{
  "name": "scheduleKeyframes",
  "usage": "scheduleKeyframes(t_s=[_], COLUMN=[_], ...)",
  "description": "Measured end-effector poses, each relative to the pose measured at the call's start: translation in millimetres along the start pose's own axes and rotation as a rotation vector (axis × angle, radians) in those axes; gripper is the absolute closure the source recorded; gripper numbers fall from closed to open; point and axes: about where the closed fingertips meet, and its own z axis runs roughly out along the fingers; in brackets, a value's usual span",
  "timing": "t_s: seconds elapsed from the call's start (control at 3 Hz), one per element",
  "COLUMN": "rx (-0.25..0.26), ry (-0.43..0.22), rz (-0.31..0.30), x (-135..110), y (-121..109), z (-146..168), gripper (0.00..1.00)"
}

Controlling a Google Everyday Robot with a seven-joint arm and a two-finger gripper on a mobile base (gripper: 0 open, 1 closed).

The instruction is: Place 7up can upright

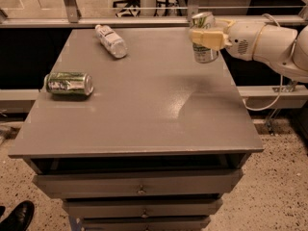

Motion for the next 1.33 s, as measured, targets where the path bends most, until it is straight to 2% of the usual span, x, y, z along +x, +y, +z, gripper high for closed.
scheduleKeyframes(t_s=[0.33, 0.67, 1.0, 1.33], rx=[-0.077, -0.142, -0.198, -0.225], ry=[-0.073, -0.107, -0.136, -0.166], rz=[-0.032, -0.043, -0.030, -0.009], x=[14.0, 32.0, 51.9, 62.4], y=[-0.3, -0.2, 3.1, 6.1], z=[-10.9, -18.7, -24.0, -25.3], gripper=[1.00, 1.00, 1.00, 1.00])
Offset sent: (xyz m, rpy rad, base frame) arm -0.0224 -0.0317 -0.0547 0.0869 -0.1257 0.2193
